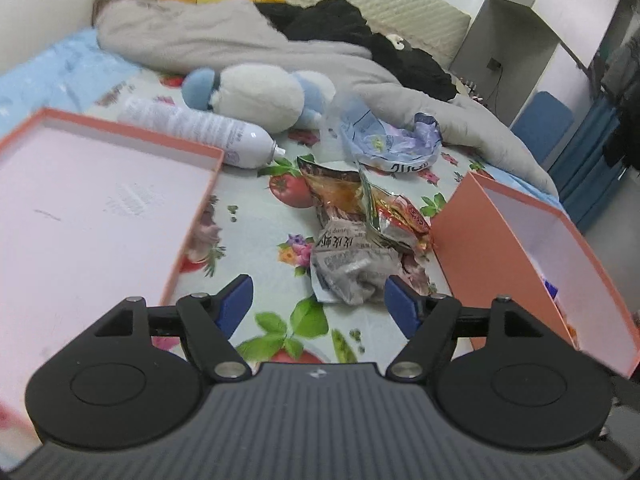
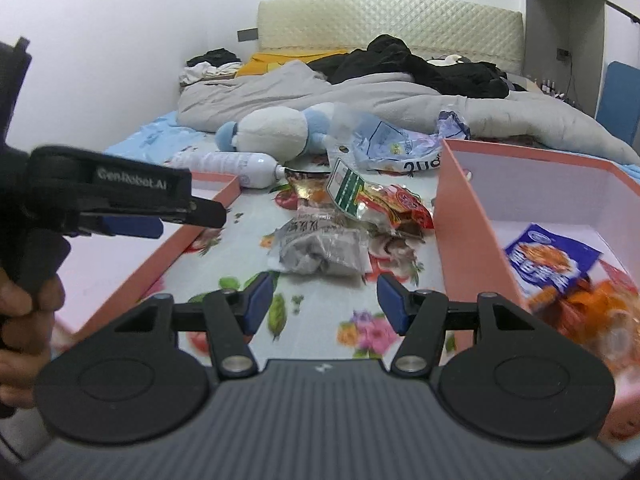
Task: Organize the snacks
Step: 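Move both open tools back to the snack pile, then grasp brown shrimp-snack packet with left tool while right tool grasps clear plastic bag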
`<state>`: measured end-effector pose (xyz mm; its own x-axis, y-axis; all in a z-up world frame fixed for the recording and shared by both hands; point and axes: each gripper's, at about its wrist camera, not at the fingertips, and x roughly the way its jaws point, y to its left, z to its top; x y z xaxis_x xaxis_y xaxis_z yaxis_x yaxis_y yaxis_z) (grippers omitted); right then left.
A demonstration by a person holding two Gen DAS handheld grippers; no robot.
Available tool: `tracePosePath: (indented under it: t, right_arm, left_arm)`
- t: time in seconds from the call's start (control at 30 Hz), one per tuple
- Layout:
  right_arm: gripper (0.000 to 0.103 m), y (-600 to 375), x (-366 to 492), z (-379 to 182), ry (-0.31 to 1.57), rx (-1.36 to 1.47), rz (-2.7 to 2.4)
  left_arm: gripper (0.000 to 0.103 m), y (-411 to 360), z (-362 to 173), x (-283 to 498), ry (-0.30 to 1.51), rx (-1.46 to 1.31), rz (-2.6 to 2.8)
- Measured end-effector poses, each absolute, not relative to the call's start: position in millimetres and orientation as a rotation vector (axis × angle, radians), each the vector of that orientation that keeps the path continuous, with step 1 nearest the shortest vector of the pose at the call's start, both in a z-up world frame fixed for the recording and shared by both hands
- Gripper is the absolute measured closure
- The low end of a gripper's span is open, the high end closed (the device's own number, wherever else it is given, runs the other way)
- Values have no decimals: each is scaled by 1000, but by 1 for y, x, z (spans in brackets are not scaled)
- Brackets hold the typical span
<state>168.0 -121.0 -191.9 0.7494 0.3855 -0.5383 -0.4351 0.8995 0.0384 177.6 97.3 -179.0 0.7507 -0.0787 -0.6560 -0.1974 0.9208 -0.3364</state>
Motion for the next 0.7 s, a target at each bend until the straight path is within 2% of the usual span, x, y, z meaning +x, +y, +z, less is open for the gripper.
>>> tracePosePath:
  t: [0.2,0.23,0.27,0.33,0.7]
  right_arm:
    - [42,-99,210,-211,577,-48,477]
    - [39,-96,216,-214,581,-47,485]
    - [27,-93,221,-217,586,-42,483]
    - [17,-89,231,-222,589,-32,467]
    - [16,-81,277,-247,671,-11,398]
  left_arm:
    - [26,117,-191,232,748,-428,12]
    - [26,120,-194,241,753,-432,-2]
    - [26,123,-196,249,761,-440,-8]
    - [26,128,-203,268,781,-461,-37]
    - [28,114,-241,339,852,-442,-125]
